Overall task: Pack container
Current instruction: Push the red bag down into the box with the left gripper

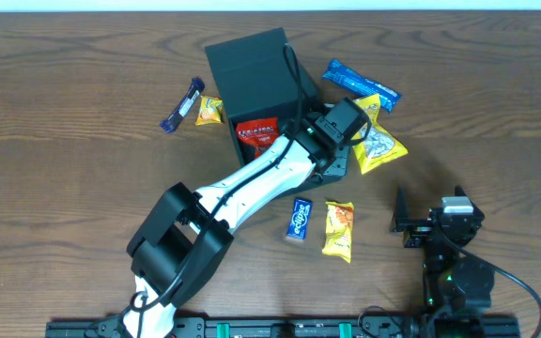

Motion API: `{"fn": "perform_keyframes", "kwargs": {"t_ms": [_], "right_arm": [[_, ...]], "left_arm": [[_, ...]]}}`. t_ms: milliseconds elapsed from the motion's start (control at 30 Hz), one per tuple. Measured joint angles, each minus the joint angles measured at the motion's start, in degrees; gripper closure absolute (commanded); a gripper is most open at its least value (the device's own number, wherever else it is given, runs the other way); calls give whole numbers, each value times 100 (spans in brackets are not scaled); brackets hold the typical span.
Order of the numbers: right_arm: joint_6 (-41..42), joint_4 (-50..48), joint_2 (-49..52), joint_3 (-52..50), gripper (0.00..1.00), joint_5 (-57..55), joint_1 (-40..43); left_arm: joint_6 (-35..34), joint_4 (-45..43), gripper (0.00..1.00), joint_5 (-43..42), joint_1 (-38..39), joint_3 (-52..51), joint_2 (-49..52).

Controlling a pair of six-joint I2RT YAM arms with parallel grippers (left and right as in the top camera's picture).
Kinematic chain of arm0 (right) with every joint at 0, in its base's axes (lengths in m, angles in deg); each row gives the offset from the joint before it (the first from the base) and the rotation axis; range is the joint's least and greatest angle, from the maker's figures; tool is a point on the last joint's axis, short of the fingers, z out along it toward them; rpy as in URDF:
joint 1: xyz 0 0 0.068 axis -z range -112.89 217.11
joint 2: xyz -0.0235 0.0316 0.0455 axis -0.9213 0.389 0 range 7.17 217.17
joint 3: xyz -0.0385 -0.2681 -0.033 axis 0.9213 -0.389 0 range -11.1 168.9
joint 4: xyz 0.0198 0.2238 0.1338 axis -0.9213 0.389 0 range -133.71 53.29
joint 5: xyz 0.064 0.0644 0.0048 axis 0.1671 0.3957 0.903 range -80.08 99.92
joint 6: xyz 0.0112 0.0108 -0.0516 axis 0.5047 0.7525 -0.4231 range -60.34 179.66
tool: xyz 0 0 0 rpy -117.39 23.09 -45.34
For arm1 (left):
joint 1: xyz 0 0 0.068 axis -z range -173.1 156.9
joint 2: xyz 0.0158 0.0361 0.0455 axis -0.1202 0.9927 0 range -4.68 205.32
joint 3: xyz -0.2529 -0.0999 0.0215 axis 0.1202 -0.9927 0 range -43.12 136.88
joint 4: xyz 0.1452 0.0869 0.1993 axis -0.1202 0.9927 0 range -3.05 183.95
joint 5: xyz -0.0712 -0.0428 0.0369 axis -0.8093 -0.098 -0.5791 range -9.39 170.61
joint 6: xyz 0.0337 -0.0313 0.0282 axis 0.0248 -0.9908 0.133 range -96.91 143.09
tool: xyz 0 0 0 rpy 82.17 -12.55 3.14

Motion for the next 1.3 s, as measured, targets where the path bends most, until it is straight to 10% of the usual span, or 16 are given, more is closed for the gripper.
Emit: {"fn": "perform_keyframes", "kwargs": {"t_ms": [933,1300], "right_arm": [[0,0,0,0,1,0,0],[0,0,0,0,1,0,0]], "left_arm": [[439,1497,34,671,262,66,0],[763,1062,22,42,-1488,201,-7]]}}
